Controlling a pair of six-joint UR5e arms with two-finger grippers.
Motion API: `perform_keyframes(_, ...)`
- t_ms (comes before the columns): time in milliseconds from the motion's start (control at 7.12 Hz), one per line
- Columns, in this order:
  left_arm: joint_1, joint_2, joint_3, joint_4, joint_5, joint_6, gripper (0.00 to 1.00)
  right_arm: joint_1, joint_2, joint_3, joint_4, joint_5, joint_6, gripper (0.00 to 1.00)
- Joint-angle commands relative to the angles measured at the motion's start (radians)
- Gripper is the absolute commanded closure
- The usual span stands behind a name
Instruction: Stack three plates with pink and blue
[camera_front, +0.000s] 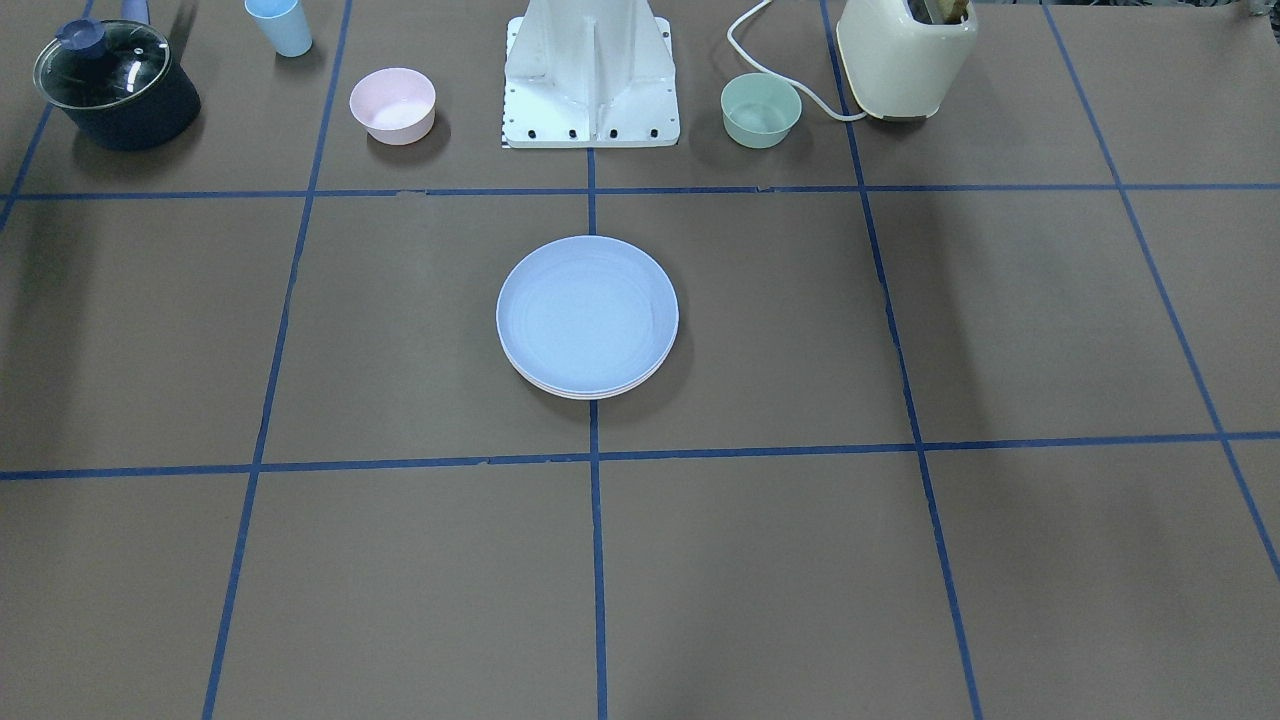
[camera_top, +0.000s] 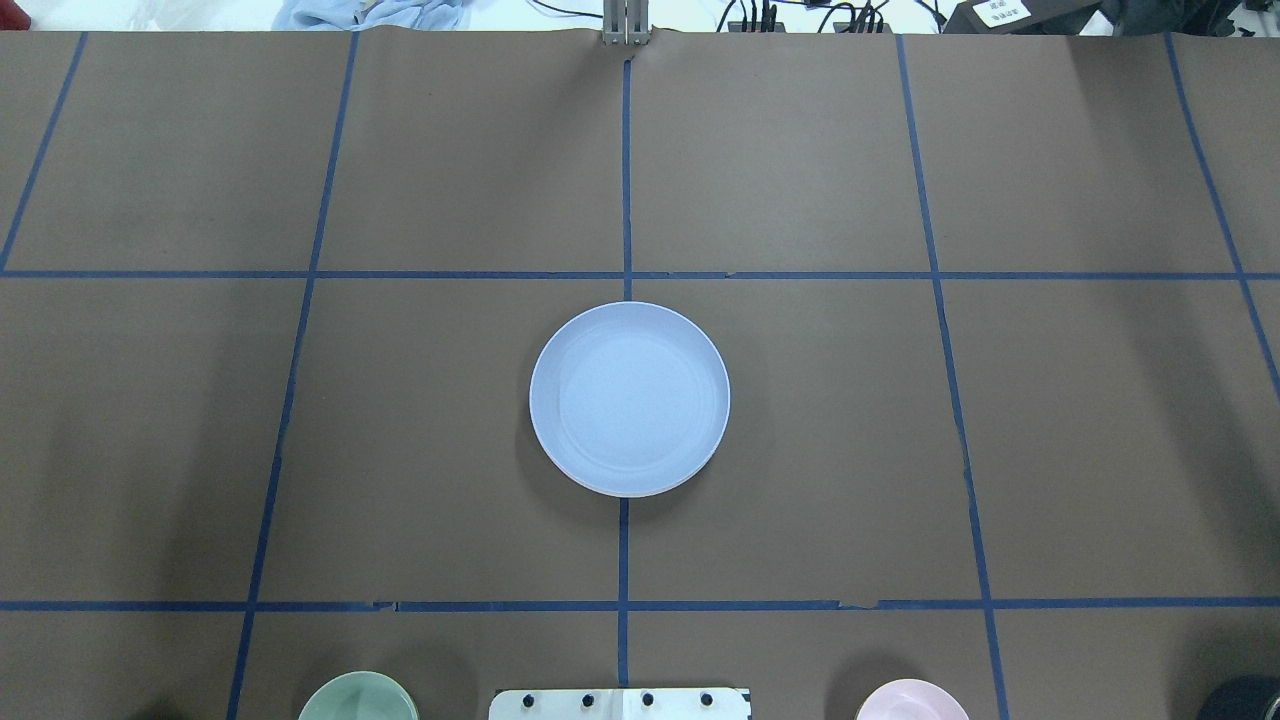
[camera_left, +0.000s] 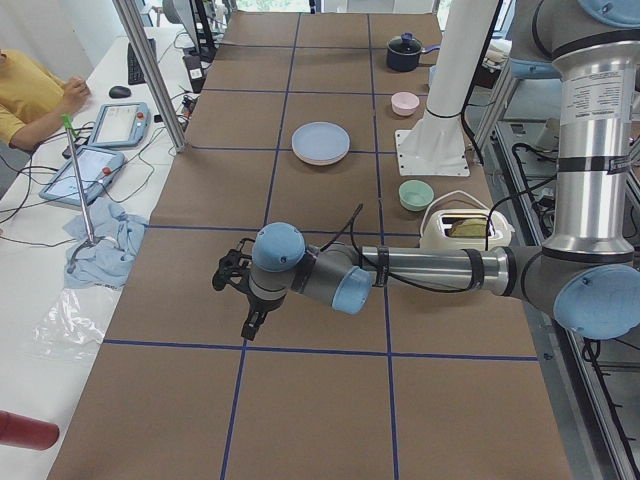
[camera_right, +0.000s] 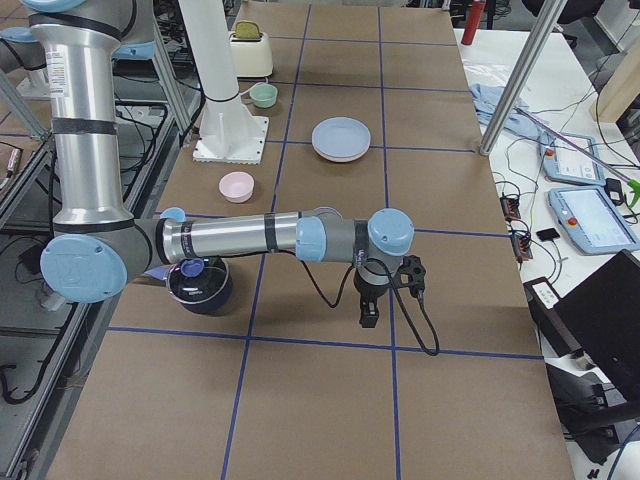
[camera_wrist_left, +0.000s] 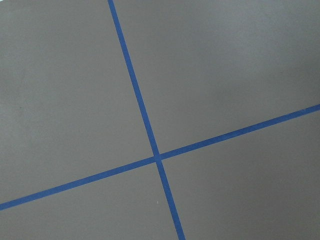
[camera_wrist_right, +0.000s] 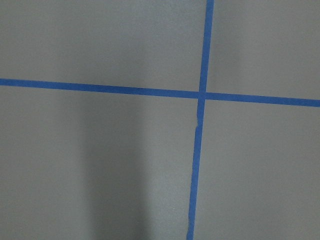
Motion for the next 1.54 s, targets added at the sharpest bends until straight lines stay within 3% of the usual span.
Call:
perform_keyframes(0, 0.000, -0.020, 0.000, 0.006, 0.003, -0.008, 0.01, 0.001, 0.002, -0.003, 0.001, 0.010, 0.002, 0.00)
perform_keyframes(1404, 0.000, -0.020, -0.014, -0.001, 0.001, -0.005, 0.01, 0.000, -0.012, 0.004, 0.061, 0.007, 0.000, 0.00)
